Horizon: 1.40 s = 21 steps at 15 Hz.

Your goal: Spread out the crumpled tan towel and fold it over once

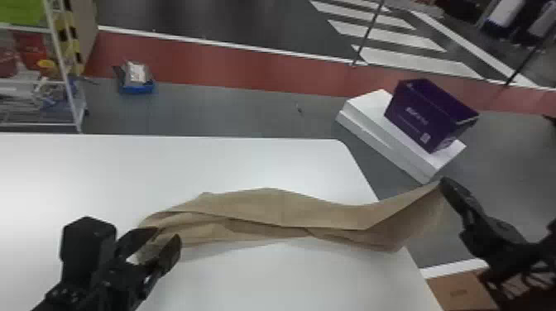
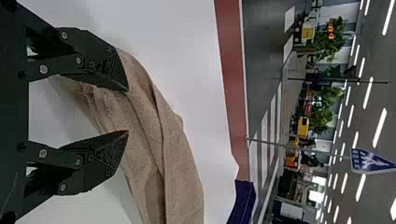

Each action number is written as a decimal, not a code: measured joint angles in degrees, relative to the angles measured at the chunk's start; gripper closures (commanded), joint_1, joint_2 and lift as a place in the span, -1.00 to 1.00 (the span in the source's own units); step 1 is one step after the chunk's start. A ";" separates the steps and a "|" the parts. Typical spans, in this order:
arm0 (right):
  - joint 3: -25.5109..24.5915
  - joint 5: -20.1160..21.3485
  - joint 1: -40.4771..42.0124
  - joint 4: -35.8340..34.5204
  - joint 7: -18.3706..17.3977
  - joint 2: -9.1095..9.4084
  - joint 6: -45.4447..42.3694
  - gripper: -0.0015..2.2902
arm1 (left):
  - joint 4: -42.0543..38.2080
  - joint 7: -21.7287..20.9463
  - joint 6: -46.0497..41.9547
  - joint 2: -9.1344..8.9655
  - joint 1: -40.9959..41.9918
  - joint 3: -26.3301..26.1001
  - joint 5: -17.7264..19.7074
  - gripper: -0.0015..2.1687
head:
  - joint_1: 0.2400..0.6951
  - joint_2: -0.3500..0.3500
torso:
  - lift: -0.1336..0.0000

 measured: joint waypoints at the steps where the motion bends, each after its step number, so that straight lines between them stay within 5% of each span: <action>1: 0.07 0.00 -0.01 0.30 0.05 0.00 -0.39 0.55 | 1.19 0.65 0.04 -0.18 -0.94 -0.80 -0.49 -0.37 | 1.00 -1.00 | -0.85; 7: -0.15 -0.04 -0.03 0.96 0.71 0.00 -1.34 0.55 | 4.01 2.27 0.05 -0.34 -2.27 -1.10 -3.62 -0.35 | 1.00 -1.00 | -0.85; 9: -0.08 -0.18 -0.04 1.07 0.78 0.00 -1.57 0.55 | 4.40 2.22 0.00 -0.24 -2.28 -1.02 -4.83 0.17 | 1.00 -1.00 | -0.85; 12: -0.17 -0.93 -0.24 0.85 0.78 0.00 -1.62 0.55 | 4.63 1.39 0.05 0.05 -1.79 -0.62 -6.61 0.27 | 1.00 -1.00 | -0.85; 14: -0.59 -1.36 -0.42 0.24 0.79 0.00 -1.51 0.55 | 3.86 0.59 0.03 0.21 -0.89 0.57 -6.67 0.65 | 1.00 -1.00 | -0.85; 21: -2.98 -4.05 -0.27 -0.37 1.66 0.00 -1.37 0.55 | -3.90 -1.23 -0.04 0.25 3.97 6.46 -5.55 0.65 | 1.00 -1.00 | -0.85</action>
